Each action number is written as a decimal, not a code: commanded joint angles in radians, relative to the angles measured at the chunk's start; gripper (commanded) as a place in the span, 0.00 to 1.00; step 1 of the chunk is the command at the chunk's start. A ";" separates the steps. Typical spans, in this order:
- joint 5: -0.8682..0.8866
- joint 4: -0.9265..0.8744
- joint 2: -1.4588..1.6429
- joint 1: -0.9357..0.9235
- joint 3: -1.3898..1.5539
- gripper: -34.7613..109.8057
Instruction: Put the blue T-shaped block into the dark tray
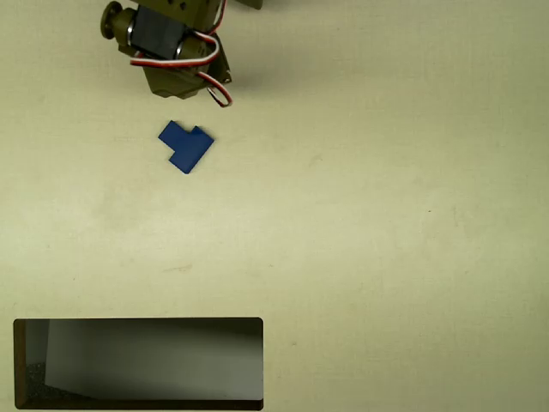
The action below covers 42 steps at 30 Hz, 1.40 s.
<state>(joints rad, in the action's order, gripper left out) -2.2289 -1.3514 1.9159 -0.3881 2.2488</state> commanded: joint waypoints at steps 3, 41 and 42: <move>-0.006 0.120 -0.086 -0.023 -0.008 0.24; 0.373 0.270 -0.758 0.110 -0.764 0.24; 0.387 0.272 -0.773 0.120 -0.790 0.24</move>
<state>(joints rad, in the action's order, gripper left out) -1.8607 -1.0769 1.1551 -0.2730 1.5186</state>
